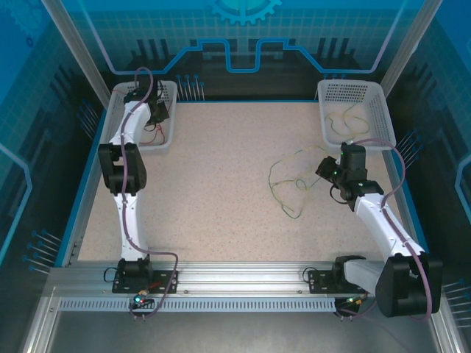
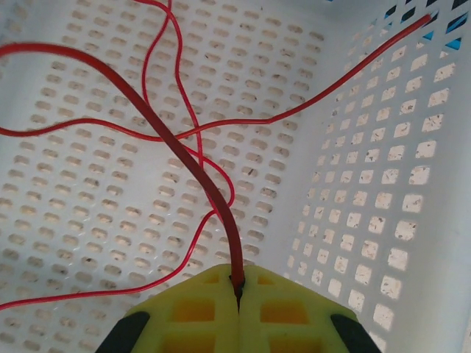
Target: Untangle the cables
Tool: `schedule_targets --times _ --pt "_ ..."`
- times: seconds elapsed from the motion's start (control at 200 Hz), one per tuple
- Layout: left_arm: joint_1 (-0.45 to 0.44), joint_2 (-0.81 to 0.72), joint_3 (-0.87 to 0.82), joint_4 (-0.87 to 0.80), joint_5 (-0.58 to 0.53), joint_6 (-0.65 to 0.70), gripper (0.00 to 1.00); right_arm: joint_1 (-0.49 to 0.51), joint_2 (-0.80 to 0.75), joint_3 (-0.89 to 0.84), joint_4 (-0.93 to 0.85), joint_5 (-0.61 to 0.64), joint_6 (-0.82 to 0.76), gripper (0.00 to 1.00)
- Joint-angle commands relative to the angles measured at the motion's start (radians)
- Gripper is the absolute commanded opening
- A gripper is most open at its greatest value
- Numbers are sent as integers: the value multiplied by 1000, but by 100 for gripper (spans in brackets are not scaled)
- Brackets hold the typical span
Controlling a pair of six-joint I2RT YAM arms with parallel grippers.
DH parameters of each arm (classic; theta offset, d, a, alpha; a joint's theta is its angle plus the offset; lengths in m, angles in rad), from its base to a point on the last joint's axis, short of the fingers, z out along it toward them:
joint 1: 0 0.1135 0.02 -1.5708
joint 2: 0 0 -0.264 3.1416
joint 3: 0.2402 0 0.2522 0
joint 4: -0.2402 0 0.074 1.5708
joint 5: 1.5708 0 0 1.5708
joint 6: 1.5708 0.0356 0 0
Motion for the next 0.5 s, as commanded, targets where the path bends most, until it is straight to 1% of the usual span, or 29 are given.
schedule_targets --times 0.0,0.28,0.495 --pt "16 52 45 -64 64 -24 0 13 -12 22 1 14 -10 0" --pt "16 122 86 -78 90 -33 0 15 3 15 22 0 -4 0" --pt "16 127 86 -74 67 -33 0 15 6 24 16 0 -8 0"
